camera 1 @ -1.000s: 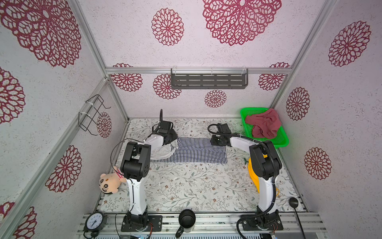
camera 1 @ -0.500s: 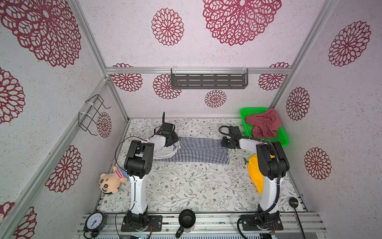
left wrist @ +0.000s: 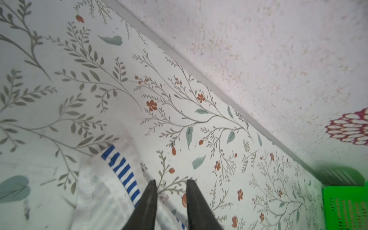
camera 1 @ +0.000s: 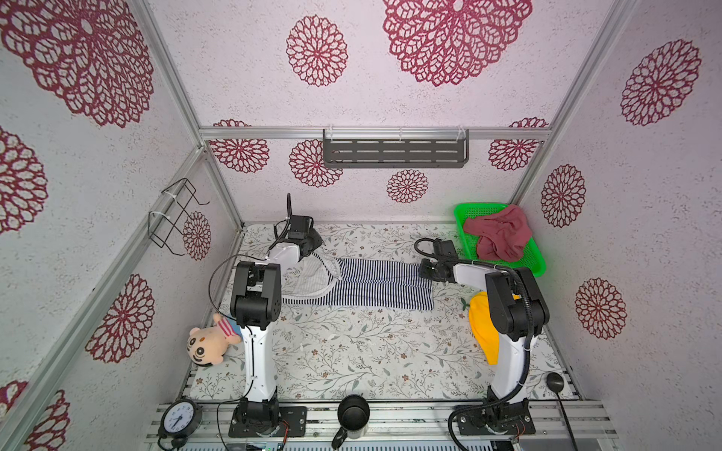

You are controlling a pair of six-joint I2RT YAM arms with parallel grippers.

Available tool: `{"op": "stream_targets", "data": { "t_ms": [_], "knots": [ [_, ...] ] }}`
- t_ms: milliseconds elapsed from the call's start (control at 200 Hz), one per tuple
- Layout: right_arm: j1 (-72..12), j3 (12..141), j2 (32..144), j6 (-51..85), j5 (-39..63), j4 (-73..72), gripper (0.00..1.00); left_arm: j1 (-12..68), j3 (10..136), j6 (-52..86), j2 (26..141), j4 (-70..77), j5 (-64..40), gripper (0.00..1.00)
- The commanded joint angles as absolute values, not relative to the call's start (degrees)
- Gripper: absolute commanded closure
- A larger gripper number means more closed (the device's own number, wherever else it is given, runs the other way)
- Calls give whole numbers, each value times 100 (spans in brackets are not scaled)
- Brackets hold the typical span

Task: Fold and stack tank tops
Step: Smooth out the tank top at the center of the table.

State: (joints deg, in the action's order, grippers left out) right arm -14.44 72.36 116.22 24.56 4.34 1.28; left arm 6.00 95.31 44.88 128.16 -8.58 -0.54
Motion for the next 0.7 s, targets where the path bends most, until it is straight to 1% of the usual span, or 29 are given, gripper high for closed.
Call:
{"op": "stream_targets", "data": {
  "t_ms": [0, 110, 145, 180, 210, 265, 325, 395, 495, 696],
  "knots": [
    [-1392, 7080, 11495, 2452, 345, 625, 66, 545, 9567, 4566, 13144, -1140, -30, 76],
    [-1397, 7135, 11538, 2462, 349, 648, 66, 573, 9456, 4617, 13179, -1103, -19, 75],
    [-1397, 7152, 11544, 2469, 360, 650, 66, 571, 9432, 4624, 13196, -1071, -22, 71],
    [-1400, 7150, 11545, 2460, 358, 646, 66, 572, 9443, 4625, 13233, -1067, -39, 64],
    [-1397, 7163, 11540, 2461, 360, 657, 66, 571, 9472, 4623, 13279, -1099, -60, 61],
    [-1393, 7159, 11524, 2442, 331, 682, 66, 563, 9545, 4624, 13360, -1169, 16, 60],
    [-1397, 7150, 11492, 2419, 287, 717, 66, 517, 9648, 4672, 13489, -1256, 70, 62],
    [-1390, 7116, 11446, 2396, 240, 745, 66, 441, 9707, 4829, 13603, -1300, 78, 68],
    [-1389, 7054, 11376, 2394, 154, 806, 66, 311, 9590, 5071, 13657, -1263, 126, 74],
    [-1388, 6881, 11314, 2508, 149, 799, 67, 128, 9216, 5269, 13444, -1129, 317, 76]
  ]
}}
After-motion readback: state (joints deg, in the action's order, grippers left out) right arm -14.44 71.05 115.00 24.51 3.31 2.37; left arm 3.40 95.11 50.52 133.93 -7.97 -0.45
